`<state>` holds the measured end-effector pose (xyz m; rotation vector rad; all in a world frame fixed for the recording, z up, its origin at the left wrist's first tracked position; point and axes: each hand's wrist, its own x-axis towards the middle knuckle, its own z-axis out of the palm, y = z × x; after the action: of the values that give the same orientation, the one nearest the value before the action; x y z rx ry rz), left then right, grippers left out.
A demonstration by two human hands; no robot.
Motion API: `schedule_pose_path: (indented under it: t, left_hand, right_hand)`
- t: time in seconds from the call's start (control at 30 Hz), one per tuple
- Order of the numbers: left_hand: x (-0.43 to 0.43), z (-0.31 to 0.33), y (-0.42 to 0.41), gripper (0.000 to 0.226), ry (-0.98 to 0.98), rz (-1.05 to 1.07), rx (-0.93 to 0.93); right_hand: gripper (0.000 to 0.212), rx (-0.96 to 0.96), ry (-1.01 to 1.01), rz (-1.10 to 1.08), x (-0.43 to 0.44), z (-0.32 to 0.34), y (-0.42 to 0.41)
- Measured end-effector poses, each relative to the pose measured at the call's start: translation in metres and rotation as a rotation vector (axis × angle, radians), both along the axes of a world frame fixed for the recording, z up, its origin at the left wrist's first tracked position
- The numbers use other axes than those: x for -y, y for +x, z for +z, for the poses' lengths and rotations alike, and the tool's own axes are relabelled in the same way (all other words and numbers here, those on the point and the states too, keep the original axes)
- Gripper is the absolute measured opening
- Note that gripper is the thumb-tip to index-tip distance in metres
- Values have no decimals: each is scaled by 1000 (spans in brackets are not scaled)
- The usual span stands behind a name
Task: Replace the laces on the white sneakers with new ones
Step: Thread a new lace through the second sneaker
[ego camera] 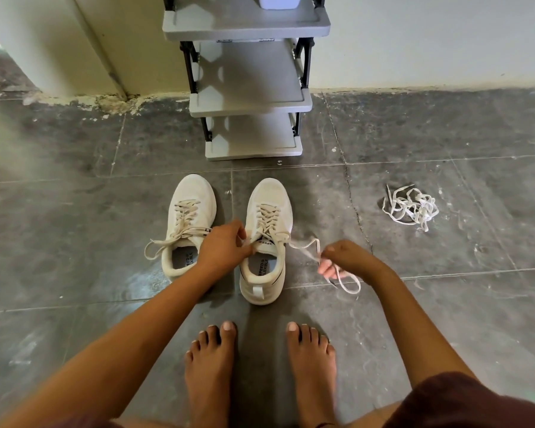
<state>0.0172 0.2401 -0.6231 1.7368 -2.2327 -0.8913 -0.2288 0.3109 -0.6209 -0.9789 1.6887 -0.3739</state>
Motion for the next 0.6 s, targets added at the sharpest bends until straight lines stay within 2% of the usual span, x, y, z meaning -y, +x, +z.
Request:
schedule_pose_path:
  t: [0.07,0.13,0.23,0.33,0.5,0.57,0.6]
  left_hand:
    - [2,2,-2,28,-24,-2,-24]
    - [4,4,-4,26,-41,-33,-36]
    - [6,5,-5,22,-33,-74,-13]
    - [6,3,-4,22,-12,-73,-13]
    - [6,2,-3,22,-9,-77,-24]
    - [7,2,-2,22,-5,-75,-33]
    - [7,2,-2,22,-2,-72,-40]
  right_hand:
    - [14,-175,120,159,-1,-17,-1]
    - [8,-292,112,145,-1,-31,2]
    - [31,-552,-43,3,2,-47,5]
    - [35,-643,-51,25,5,-56,13]
    - [24,-642,-51,31,8,-58,15]
    - [8,-433,-151,-156,13,-46,10]
    - [10,-291,-204,-271,16,-37,9]
